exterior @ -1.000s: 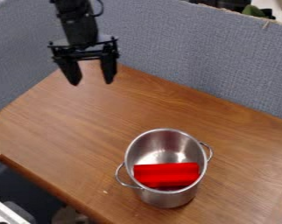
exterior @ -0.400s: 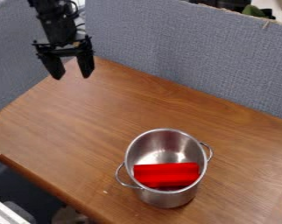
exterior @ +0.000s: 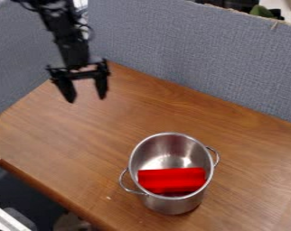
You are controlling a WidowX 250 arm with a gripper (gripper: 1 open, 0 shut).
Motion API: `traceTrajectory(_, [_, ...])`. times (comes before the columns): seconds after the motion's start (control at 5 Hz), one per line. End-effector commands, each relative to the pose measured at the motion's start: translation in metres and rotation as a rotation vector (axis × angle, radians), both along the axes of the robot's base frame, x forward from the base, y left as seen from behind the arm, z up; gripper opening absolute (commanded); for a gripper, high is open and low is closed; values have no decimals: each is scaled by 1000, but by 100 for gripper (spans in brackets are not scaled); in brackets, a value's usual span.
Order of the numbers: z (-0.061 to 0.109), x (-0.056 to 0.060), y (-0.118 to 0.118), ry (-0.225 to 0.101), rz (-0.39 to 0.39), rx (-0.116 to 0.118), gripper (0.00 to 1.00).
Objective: Put the red object in the metal pot
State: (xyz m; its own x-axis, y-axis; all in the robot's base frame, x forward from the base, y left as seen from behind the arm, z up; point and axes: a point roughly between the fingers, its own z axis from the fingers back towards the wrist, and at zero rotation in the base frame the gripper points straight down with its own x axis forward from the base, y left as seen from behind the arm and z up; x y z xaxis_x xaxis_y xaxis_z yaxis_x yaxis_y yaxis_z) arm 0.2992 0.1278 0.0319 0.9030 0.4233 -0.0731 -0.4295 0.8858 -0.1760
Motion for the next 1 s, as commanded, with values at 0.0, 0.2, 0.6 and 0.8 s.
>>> traceTrajectory(0.0, [55, -3, -43, -83, 28, 5, 100])
traceTrajectory(0.2, [97, -4, -91, -112, -4, -12, 100])
traceTrajectory(0.6, [100, -14, -64, -135, -58, -13, 100])
traceTrajectory(0.8, [67, -17, -14, -148, -136, -19, 100])
